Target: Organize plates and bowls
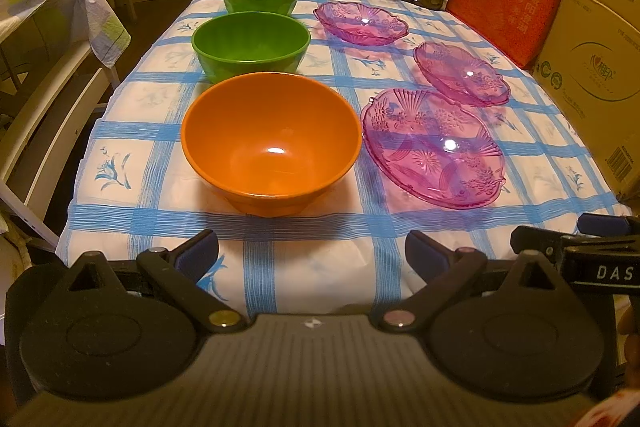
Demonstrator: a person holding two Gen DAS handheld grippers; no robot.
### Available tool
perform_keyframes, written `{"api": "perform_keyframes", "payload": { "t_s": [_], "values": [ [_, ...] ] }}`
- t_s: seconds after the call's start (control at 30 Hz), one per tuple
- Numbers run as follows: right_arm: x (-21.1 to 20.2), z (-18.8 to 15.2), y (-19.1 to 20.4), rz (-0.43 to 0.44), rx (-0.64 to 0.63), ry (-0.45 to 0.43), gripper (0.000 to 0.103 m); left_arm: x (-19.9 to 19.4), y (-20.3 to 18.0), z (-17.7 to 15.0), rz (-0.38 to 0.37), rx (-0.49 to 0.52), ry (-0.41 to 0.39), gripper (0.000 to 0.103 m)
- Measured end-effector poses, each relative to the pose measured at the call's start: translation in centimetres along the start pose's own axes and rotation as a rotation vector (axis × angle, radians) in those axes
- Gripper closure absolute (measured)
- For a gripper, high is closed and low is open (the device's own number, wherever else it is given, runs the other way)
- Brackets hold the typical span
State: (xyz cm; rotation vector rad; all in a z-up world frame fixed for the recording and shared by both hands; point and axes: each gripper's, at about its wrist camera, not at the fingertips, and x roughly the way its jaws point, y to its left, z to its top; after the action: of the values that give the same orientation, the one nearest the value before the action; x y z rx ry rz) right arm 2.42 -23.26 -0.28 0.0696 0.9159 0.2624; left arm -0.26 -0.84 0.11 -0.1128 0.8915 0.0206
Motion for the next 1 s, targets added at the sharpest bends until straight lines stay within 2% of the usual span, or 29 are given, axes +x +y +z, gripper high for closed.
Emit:
{"api": "perform_keyframes", "payload": {
  "t_s": [0.73,1.0],
  "values": [
    [-0.1,0.1,-0.2,0.000,0.011,-0.002,0.000,-0.1,-0.6,0.2,-0.008,0.008,0.000,0.004],
    [0.4,0.0,-1.5,-0.004,0.062,-0.001,0.000,0.7,-0.1,0.6,-0.032,0.000,0.033,0.004]
  ]
}}
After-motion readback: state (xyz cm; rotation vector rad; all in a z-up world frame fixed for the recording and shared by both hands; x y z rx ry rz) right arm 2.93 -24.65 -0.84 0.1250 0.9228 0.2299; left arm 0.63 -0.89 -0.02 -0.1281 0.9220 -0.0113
